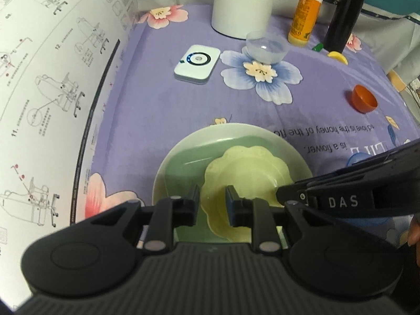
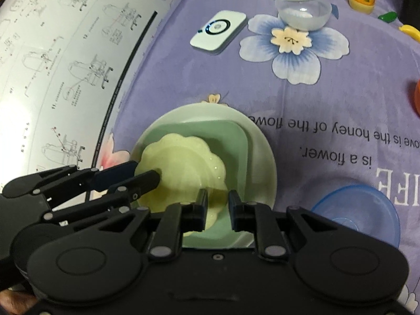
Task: Organize plates and bowls
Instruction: 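Carry the yellow plate with both tools onto the green square plate, open both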
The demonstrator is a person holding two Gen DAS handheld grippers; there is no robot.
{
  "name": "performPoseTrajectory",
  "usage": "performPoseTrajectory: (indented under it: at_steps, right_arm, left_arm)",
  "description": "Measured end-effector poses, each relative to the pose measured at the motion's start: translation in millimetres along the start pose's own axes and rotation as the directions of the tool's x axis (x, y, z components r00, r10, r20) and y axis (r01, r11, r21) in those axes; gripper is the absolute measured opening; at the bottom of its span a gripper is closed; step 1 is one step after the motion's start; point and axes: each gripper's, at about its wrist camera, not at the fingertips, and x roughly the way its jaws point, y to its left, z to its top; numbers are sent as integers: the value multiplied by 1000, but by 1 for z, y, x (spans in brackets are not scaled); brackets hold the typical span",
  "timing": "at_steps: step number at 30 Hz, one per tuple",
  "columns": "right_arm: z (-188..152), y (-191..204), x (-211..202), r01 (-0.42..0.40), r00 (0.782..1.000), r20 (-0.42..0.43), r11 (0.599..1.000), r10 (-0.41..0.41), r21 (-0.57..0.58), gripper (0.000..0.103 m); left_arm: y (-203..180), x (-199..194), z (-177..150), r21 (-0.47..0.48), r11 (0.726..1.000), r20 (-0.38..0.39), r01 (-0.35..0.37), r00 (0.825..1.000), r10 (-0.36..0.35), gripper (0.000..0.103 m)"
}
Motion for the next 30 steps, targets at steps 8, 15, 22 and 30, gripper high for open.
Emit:
performPoseTrajectory:
  at_steps: [8, 15, 22, 30]
  right_arm:
    - [1, -2, 11, 5, 1000, -12, 1000, -5, 1, 18]
    - [5, 0, 8, 17, 1000, 13, 1000, -17, -18, 27]
    - [6, -3, -13, 112, 991, 81, 993, -108, -47, 74]
    - [5, -12, -33, 170, 975, 154, 985, -162, -39, 96]
  left_arm:
    - [3, 15, 1, -11, 1000, -19, 14, 1000, -14, 20]
    - [4, 17, 1, -8, 1000, -2, -3, 1000, 3, 39]
    - [15, 9, 3, -44, 998, 50, -37, 998, 39, 78]
    - [16, 1, 11, -58, 997, 78, -43, 996, 48, 98]
